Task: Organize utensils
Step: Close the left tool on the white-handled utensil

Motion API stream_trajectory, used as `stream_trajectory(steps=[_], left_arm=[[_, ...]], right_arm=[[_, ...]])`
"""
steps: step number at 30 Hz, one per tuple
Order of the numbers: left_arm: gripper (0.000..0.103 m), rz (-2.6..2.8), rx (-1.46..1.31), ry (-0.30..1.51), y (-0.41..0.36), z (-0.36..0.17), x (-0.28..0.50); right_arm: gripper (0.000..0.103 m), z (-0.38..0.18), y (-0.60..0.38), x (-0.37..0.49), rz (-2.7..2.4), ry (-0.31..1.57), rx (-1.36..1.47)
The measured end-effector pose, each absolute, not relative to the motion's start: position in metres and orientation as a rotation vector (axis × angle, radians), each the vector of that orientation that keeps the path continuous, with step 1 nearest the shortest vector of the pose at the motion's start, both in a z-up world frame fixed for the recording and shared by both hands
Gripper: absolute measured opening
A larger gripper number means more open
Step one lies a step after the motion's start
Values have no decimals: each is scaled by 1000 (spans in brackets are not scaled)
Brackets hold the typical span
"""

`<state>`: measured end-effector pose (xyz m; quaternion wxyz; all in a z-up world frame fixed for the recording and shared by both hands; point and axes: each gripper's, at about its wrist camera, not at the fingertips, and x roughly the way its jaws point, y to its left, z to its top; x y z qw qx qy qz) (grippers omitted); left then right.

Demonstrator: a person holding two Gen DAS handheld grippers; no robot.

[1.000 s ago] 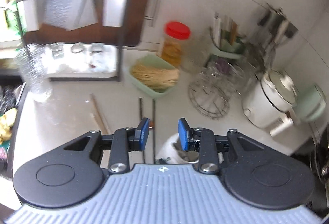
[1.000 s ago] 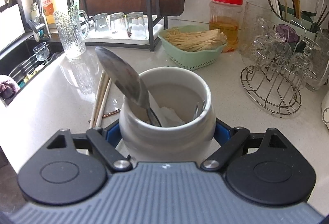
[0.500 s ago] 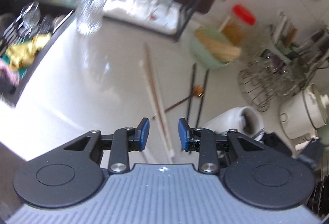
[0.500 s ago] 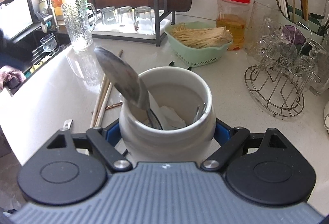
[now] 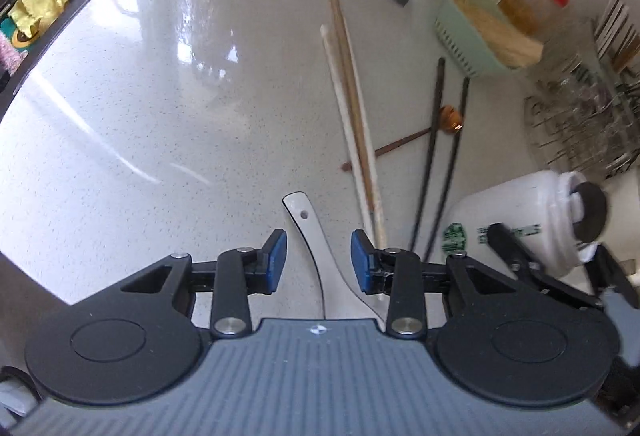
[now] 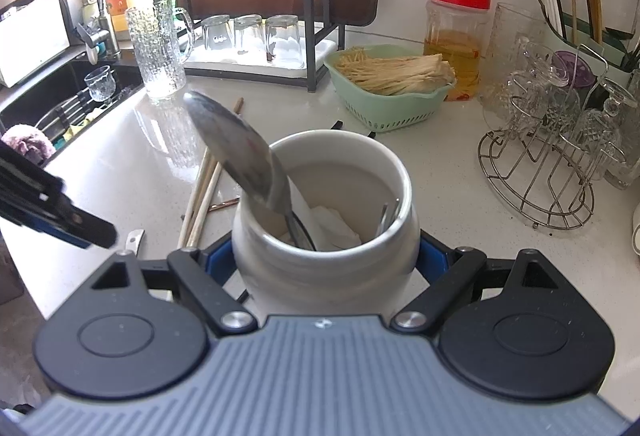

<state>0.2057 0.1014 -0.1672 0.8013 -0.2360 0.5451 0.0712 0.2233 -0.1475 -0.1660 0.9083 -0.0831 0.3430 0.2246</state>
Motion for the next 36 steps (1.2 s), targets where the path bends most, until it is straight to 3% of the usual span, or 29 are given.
stream_trajectory(steps=[25,29,31,36], left_arm=[[40,187,-334,1249,79,-191,261],[37,166,-279,1256,74,-192,265],[26,164,-246,1252,71,-192,265],[23,147,-215,1234,70,-194,269]], right_arm=[[91,-164,-147,226,492,728,-197],[91,-164,-147,227,491,730,-197],[91,-164,-146,228,489,729,-197],[91,-164,-145,229,486,729,-194]])
